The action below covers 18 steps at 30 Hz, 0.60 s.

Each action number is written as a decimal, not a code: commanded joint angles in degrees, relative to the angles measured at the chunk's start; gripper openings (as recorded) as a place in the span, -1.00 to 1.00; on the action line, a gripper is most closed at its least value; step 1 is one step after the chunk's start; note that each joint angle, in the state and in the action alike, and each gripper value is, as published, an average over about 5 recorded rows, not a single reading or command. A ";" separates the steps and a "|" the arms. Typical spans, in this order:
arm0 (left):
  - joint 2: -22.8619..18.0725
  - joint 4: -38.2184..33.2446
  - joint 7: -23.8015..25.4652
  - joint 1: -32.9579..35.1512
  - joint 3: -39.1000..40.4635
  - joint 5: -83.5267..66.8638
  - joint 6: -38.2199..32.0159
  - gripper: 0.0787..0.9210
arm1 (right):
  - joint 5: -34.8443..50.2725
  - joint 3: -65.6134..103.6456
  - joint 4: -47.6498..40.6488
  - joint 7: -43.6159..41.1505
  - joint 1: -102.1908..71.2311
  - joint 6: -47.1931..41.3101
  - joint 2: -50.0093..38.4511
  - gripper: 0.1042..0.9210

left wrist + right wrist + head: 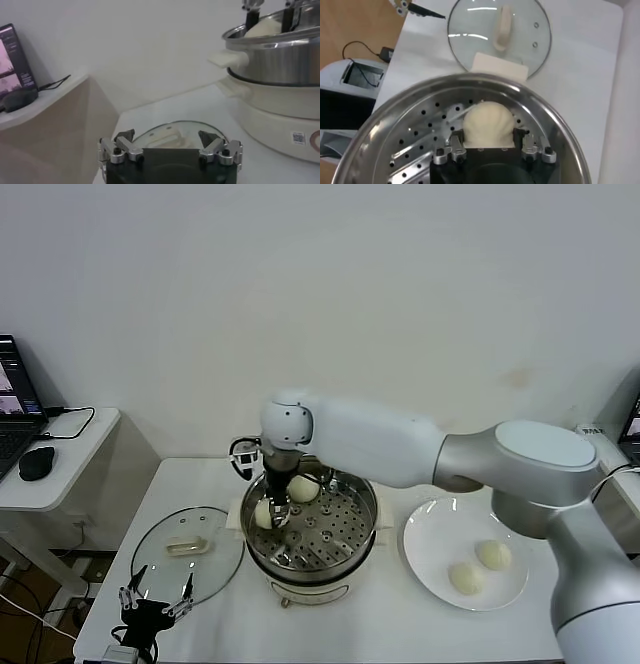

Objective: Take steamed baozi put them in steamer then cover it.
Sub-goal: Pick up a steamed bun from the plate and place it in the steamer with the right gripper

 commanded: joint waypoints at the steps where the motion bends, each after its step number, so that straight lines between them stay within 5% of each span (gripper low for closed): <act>1: 0.13 -0.11 0.17 -0.07 -0.02 -0.38 0.02 0.77 | -1.91 -0.12 -3.35 0.35 -1.69 0.17 2.97 0.20; 6: 0.12 -0.04 0.32 -0.29 0.02 -0.52 0.11 0.77 | -1.48 0.27 -2.59 0.72 -1.62 -0.07 2.47 0.27; 10: 0.08 0.09 0.42 -0.42 0.15 -0.47 0.17 0.77 | -0.52 1.59 0.50 0.49 -0.60 -0.53 -0.16 0.52; 18: 0.02 -0.10 0.75 -0.41 0.20 -0.39 0.36 0.77 | -0.18 6.06 10.37 -1.81 4.46 0.48 -13.26 0.76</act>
